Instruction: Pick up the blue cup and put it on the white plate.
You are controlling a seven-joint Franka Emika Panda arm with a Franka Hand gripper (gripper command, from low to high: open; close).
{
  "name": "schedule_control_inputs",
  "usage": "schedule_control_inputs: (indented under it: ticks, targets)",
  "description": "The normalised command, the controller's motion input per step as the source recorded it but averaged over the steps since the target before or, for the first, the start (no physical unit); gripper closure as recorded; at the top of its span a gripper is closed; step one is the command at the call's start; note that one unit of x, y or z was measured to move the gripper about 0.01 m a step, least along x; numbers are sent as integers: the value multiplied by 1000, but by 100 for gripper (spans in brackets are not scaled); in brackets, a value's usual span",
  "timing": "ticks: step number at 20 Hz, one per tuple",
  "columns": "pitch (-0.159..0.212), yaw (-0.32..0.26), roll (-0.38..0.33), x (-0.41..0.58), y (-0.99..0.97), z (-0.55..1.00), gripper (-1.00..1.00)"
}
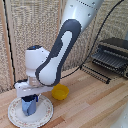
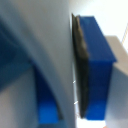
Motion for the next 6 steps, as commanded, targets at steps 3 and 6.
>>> schedule_control_inputs:
  ticks: [3,6]
  targets:
    - [54,23,2,23,-151,771,-100]
    - [5,104,15,45,-146,851,-100]
